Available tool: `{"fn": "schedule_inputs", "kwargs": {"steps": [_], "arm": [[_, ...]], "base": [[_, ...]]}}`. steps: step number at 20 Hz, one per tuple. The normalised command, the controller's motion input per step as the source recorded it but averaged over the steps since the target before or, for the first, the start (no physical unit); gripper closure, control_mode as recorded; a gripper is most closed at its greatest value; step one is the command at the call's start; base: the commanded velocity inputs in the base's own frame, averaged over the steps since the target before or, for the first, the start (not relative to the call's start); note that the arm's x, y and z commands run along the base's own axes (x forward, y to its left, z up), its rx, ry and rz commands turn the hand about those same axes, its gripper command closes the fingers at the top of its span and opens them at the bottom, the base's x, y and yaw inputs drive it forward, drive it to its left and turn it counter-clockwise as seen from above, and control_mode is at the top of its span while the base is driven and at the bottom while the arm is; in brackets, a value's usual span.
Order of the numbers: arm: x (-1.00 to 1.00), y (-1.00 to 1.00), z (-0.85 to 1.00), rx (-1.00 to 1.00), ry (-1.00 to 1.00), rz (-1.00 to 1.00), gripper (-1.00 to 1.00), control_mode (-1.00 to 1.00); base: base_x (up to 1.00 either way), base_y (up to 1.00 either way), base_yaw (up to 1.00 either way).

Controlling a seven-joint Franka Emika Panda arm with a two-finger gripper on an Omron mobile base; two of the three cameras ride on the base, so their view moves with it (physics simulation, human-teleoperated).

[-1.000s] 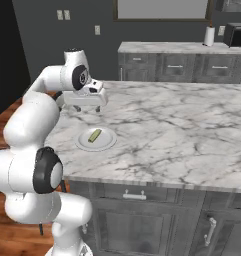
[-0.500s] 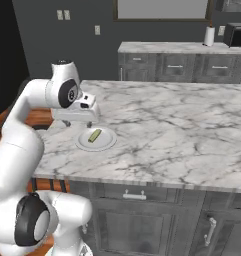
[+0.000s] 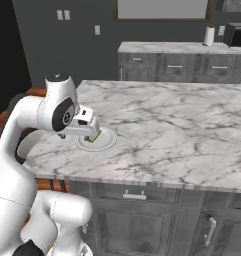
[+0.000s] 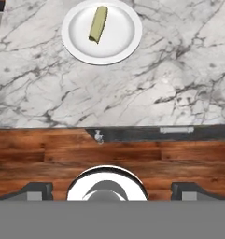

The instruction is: Retrieve the butter from the fridge and place it on a plate on the dining table. Then retrieve the butter knife by the fridge and place it near the plate.

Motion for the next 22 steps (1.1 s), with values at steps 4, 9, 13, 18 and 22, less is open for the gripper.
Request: {"fn": "schedule_inputs", "kwargs": {"steps": [4, 9, 13, 18, 22], "arm": [[-0.13, 0.00, -0.22, -0.01, 0.00, 0.12, -1.00, -1.00], [-0.04, 0.20, -0.33, -0.04, 0.04, 0.05, -1.00, -1.00], [-0.09, 0.03, 0.00, 0.00, -0.03, -0.01, -1.00, -1.00], [-0.08, -0.02, -0.03, 0.02, -0.01, -0.06, -1.00, 1.00], [0.00, 0.00, 0.00, 0.00, 0.00, 0.00, -1.00, 1.00]], "base": [[0.00, 0.00, 0.00], [0.00, 0.00, 0.00], [0.00, 0.00, 0.00], [-0.29, -0.03, -0.64], [0.00, -0.17, -0.92]]}}
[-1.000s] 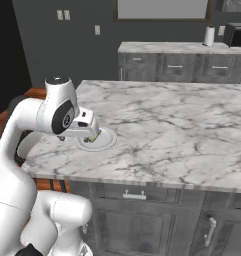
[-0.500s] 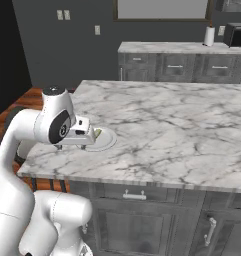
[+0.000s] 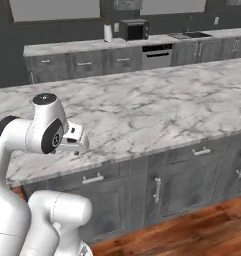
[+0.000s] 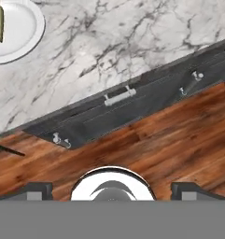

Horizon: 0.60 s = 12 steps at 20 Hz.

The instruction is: Retrieve the butter from the fridge and place it on a plate on the dining table. Then retrieve the butter knife by the fridge and place it near the plate.

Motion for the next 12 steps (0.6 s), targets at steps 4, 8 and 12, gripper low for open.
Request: {"fn": "schedule_inputs", "kwargs": {"steps": [4, 8, 12], "arm": [[0.00, 0.00, 0.00, 0.00, 0.00, 0.00, -1.00, 1.00], [0.00, 0.00, 0.00, 0.00, 0.00, 0.00, -1.00, 1.00], [0.00, 0.00, 0.00, 0.00, 0.00, 0.00, -1.00, 1.00]], "base": [[0.10, -0.57, -0.71], [0.49, -0.72, -0.61], [0.34, -0.73, -0.71]]}}
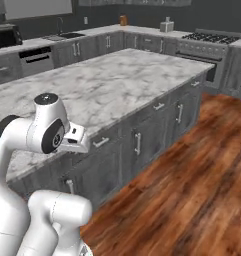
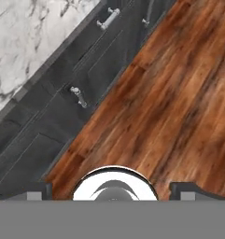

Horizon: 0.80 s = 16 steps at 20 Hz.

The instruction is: Retrieve the butter from the fridge and place it on a plate on the dining table. Then retrieve the butter knife by the fridge and place it near the plate.

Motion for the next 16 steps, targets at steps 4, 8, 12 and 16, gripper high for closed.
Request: {"fn": "schedule_inputs", "kwargs": {"steps": [4, 8, 12, 16], "arm": [[0.00, 0.00, 0.00, 0.00, 0.00, 0.00, -1.00, 1.00], [0.00, 0.00, 0.00, 0.00, 0.00, 0.00, -1.00, 1.00], [0.00, 0.00, 0.00, 0.00, 0.00, 0.00, -1.00, 1.00], [0.00, 0.00, 0.00, 0.00, 0.00, 0.00, -1.00, 1.00]], "base": [[0.36, -0.39, -0.76], [0.71, 0.06, -0.62], [1.00, 0.02, -0.06], [1.00, -0.03, -0.01]]}}
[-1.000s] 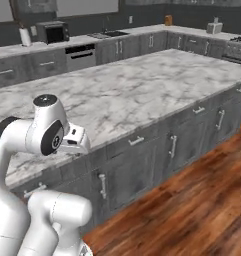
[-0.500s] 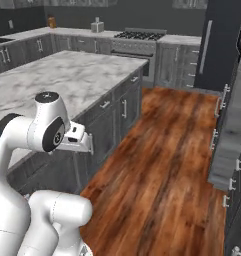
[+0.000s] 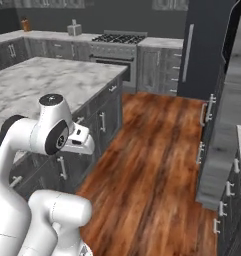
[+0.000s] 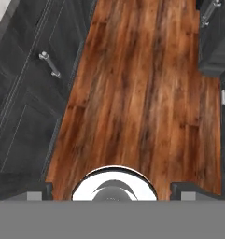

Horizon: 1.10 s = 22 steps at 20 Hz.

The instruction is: Retrieve the butter from the fridge and place it on a plate on the dining table. Then retrieve the butter knife by the fridge and place it near the plate.

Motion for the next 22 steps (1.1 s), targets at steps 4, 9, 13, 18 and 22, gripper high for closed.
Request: {"fn": "schedule_inputs", "kwargs": {"steps": [4, 9, 13, 18, 22], "arm": [[0.00, 0.00, 0.00, 0.00, 0.00, 0.00, -1.00, 1.00], [0.00, 0.00, 0.00, 0.00, 0.00, 0.00, -1.00, 1.00], [0.00, 0.00, 0.00, 0.00, 0.00, 0.00, -1.00, 1.00], [0.00, 0.00, 0.00, 0.00, 0.00, 0.00, -1.00, 1.00], [0.00, 0.00, 0.00, 0.00, 0.00, 0.00, -1.00, 1.00]], "base": [[1.00, 0.10, -0.22], [1.00, 0.48, -0.28], [1.00, 0.12, -0.03], [1.00, 0.06, 0.01], [1.00, 0.16, 0.00]]}}
